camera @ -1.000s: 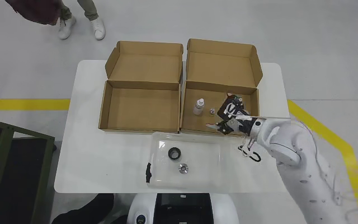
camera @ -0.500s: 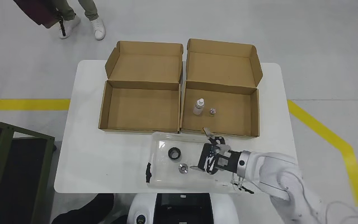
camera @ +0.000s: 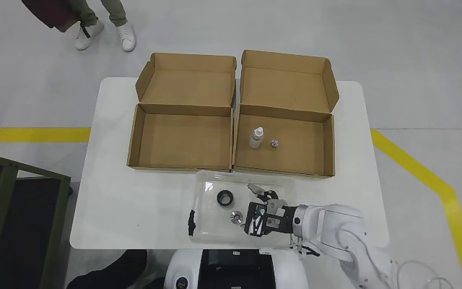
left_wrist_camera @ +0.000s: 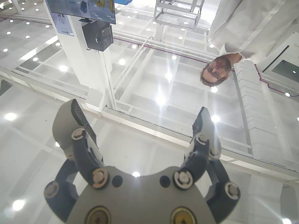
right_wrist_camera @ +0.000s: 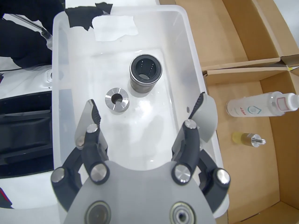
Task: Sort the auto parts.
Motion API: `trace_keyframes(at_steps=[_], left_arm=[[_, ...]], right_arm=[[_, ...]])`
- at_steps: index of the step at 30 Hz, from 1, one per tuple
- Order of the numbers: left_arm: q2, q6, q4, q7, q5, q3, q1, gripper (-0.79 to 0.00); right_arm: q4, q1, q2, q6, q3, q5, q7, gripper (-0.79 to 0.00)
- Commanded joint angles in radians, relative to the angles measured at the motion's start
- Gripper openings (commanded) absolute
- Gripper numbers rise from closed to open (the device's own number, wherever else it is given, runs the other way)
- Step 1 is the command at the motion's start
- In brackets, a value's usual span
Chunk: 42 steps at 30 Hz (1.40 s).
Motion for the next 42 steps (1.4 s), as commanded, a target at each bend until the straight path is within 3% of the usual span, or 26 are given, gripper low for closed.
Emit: trace_keyframes(at_steps=[1,22,31,38,42], left_arm=[[0.000,0.000,0.000,0.000,0.000,0.000,0.000,0.000],[0.000,0.000,0.000,0.000,0.000,0.000,0.000,0.000],[0.000,0.000,0.000,0.000,0.000,0.000,0.000,0.000],[0.000,0.000,0.000,0.000,0.000,0.000,0.000,0.000],[0.000,0.000,0.000,0.000,0.000,0.000,0.000,0.000]], right_arm=[[0.022,0.007,0.000,-0.009,-0.011,-0.011,-0.006,-0.163],[0.151,0.099,-0.012,-0.038,-0.138,-0.037,-0.014,-0.289],[0.178,0.128,-0.019,-0.035,-0.185,-0.047,-0.013,-0.416],[0.197,0.140,-0.021,-0.029,-0.200,-0.049,-0.023,-0.449],[0.210,0.149,-0.023,-0.014,-0.207,-0.056,-0.048,-0.511]])
